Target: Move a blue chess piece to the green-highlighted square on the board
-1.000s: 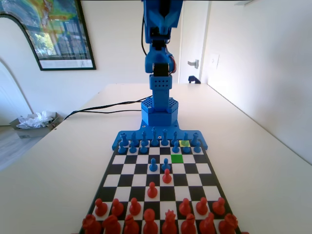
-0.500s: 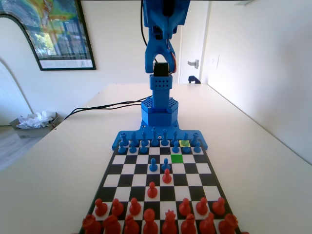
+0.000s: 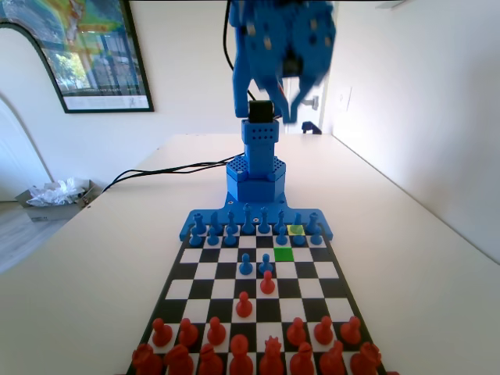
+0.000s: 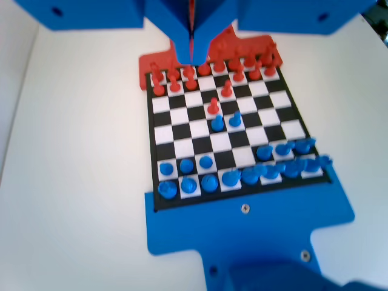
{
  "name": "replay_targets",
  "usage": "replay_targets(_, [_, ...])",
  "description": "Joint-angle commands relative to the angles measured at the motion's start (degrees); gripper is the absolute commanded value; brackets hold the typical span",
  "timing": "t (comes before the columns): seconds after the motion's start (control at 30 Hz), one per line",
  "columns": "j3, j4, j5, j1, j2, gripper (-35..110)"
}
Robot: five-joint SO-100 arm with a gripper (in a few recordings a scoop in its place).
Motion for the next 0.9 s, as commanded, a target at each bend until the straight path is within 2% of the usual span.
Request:
replay_targets(0.0, [1.23, -1.41, 2.37, -1.41, 1.85, 1])
replay_targets(0.33, [8.17, -7.21, 3.60, -8.00, -0.79, 1])
replay_targets(0.5, [6.68, -6.24, 2.37, -11.87, -4.83, 1])
replay_targets(0.87, [7.91, -10.20, -9.67, -13.89, -12.39, 1])
